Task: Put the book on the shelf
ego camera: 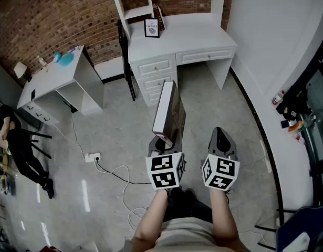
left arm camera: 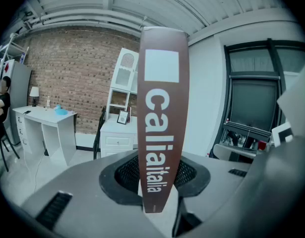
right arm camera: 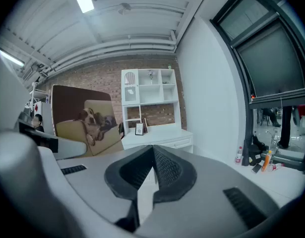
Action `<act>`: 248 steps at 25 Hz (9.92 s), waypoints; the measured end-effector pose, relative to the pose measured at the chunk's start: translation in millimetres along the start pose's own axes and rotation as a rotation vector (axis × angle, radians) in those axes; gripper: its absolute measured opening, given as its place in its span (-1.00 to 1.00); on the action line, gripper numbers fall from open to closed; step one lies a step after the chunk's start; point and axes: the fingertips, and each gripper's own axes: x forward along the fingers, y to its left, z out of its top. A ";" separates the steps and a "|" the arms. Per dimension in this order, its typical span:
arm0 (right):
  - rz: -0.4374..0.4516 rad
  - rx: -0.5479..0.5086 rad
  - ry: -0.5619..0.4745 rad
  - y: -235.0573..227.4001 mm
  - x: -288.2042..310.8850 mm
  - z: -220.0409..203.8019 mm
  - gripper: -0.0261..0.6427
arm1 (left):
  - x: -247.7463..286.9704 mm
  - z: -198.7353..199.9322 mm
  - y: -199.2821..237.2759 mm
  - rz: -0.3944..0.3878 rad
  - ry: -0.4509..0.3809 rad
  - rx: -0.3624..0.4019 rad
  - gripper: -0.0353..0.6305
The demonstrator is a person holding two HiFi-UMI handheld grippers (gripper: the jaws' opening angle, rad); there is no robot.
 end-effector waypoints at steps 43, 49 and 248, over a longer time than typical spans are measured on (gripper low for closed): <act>0.011 0.063 0.081 -77.1 79.7 -23.9 -0.87 | 96.4 -8.2 -16.3 0.005 0.071 -0.032 -0.45; 0.011 0.054 0.065 -68.7 144.7 -2.6 -0.87 | 154.2 23.0 7.0 -0.010 0.069 -0.029 -0.45; 0.341 -0.071 0.245 -89.4 1162.2 152.9 -0.87 | 1117.9 328.3 280.9 0.274 0.199 -0.157 -0.45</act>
